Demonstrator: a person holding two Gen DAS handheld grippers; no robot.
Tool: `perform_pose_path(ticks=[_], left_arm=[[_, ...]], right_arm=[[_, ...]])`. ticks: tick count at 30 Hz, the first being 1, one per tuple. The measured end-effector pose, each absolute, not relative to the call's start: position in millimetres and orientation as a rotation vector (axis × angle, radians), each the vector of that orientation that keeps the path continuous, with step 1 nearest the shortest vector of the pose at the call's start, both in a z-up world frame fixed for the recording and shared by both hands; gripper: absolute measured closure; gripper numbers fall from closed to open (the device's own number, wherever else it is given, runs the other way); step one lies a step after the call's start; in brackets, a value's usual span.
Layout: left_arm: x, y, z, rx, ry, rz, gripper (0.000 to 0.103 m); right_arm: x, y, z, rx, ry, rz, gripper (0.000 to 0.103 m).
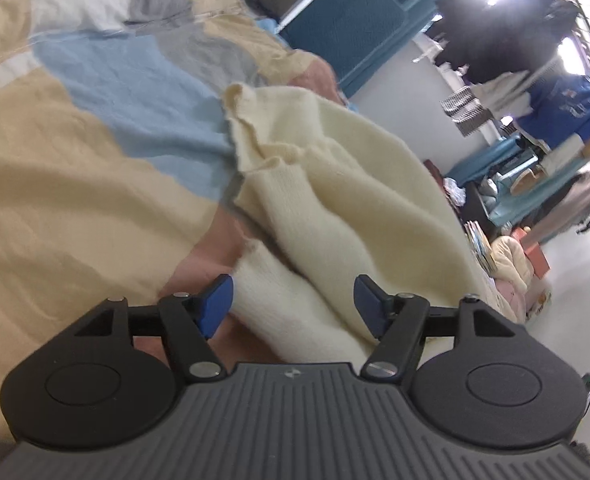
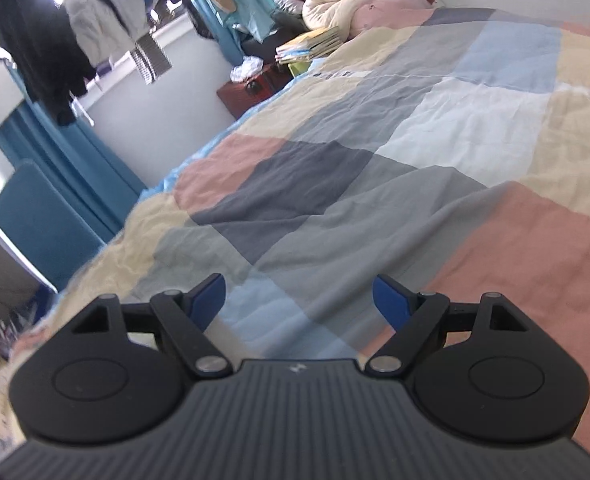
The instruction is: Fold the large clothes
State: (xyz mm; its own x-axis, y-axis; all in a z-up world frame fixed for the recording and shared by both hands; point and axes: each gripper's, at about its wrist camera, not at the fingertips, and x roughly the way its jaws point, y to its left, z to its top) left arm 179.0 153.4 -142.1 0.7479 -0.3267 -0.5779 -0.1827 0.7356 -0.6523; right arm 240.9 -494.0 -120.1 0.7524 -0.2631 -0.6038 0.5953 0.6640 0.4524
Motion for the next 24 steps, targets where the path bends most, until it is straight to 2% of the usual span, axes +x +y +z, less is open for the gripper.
perform_pose_path(ticks=[4, 9, 10, 11, 12, 13, 14, 15, 19, 24], left_arm=[[183, 161, -161, -0.916, 0.799, -0.117, 0.028], [189, 160, -178, -0.98, 0.866, -0.121, 0.028], [190, 160, -180, -0.988, 0.871, -0.129, 0.028], [190, 159, -181, -0.995, 0.872, -0.131, 0.028], [190, 159, -182, -1.002, 0.873, -0.13, 0.028], [191, 159, -182, -1.007, 0.872, -0.13, 0.028], [191, 158, -182, -1.008, 0.87, -0.135, 0.028], [192, 157, -182, -1.002, 0.869, -0.141, 0.028], [194, 154, -183, -0.969, 0.868, -0.145, 0.028], [188, 149, -179, -0.94, 0.856, -0.141, 0.028]], right_arm=[[251, -496, -132, 0.697, 0.579, -0.453, 0.02], [256, -496, -143, 0.789, 0.618, -0.346, 0.022], [256, -497, -145, 0.818, 0.624, -0.309, 0.026], [256, -496, -143, 0.83, 0.617, -0.284, 0.034], [255, -494, -139, 0.822, 0.607, -0.258, 0.05], [254, -492, -135, 0.801, 0.597, -0.227, 0.06], [254, -487, -129, 0.772, 0.587, -0.192, 0.082], [253, -480, -122, 0.738, 0.582, -0.171, 0.088], [243, -461, -100, 0.701, 0.551, -0.083, 0.1], [225, -441, -72, 0.624, 0.52, 0.02, 0.1]])
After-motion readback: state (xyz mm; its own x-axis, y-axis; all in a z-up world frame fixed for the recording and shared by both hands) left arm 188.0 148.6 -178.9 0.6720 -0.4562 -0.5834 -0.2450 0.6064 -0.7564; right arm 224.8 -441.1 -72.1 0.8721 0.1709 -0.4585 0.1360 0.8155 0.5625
